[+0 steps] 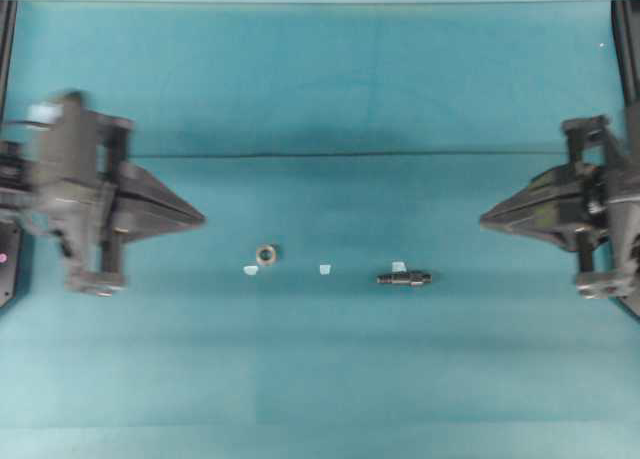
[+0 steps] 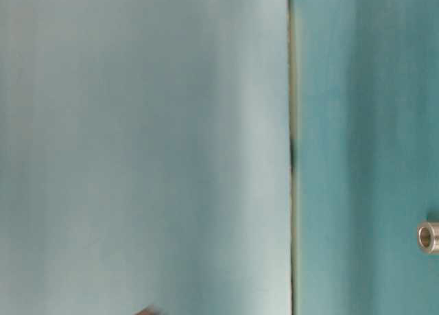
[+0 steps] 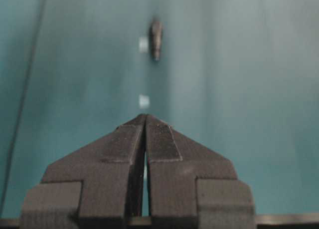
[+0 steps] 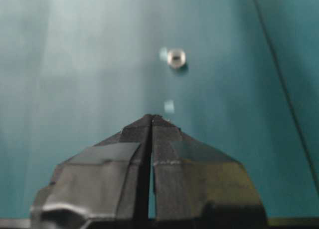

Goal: Insert the washer onto the shaft with both hands.
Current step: 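Move both grippers inward toward the washer and the shaft, then lower left gripper over the washer and right gripper over the shaft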

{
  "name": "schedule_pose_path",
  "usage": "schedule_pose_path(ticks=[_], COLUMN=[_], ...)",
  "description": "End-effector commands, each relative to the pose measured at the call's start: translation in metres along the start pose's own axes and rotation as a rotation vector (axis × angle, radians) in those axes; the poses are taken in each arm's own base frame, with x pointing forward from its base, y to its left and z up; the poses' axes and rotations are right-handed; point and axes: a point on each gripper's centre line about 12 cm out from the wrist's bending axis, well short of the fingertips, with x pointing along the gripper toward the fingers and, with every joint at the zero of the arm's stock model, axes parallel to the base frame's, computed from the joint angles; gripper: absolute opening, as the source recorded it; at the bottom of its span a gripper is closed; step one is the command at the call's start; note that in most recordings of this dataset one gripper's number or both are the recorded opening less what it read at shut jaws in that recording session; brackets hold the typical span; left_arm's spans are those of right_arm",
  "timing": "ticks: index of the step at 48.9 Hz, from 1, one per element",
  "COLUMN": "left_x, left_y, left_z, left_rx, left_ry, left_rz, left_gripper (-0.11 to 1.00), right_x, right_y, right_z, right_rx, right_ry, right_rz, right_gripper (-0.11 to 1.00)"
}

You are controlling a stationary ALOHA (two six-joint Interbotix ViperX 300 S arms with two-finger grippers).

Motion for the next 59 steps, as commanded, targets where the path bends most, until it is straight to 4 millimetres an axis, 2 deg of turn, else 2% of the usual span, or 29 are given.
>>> schedule_pose_path(ticks=[1, 6, 14, 26, 37, 50, 55, 59], left_x=[0.010, 0.027, 0.051, 0.072, 0.081, 0.082, 0.083, 0.084], left_y=[-0.001, 0.000, 0.002, 0.003, 0.004, 0.005, 0.008, 0.011], left_z=[0.014, 0.014, 0.004, -0.003, -0.010, -0.011, -0.013, -0.012], left_rx=[0.004, 0.008, 0.010, 0.017, 0.046, 0.029, 0.023, 0.021], left_ry=[0.029, 0.115, 0.256, 0.395, 0.441, 0.438, 0.444, 0.441], left_rz=[0.001, 0.009, 0.019, 0.027, 0.024, 0.029, 0.035, 0.040], left_gripper=[0.02, 0.02, 0.02, 0.02, 0.02, 0.02, 0.02, 0.04], right_x=[0.007, 0.020, 0.041, 0.067, 0.088, 0.100, 0.102, 0.105], right_y=[0.001, 0.000, -0.003, -0.003, -0.005, -0.006, -0.006, -0.007], right_z=[0.007, -0.003, -0.015, -0.012, -0.019, -0.024, -0.027, -0.030], right_rx=[0.010, 0.010, 0.002, -0.027, -0.041, -0.052, -0.058, -0.062], right_ry=[0.043, 0.142, 0.300, 0.424, 0.499, 0.536, 0.547, 0.558], right_rz=[-0.005, -0.016, -0.040, -0.060, -0.069, -0.070, -0.069, -0.070], right_gripper=[-0.09, -0.09, -0.09, -0.09, -0.09, -0.08, -0.04, 0.04])
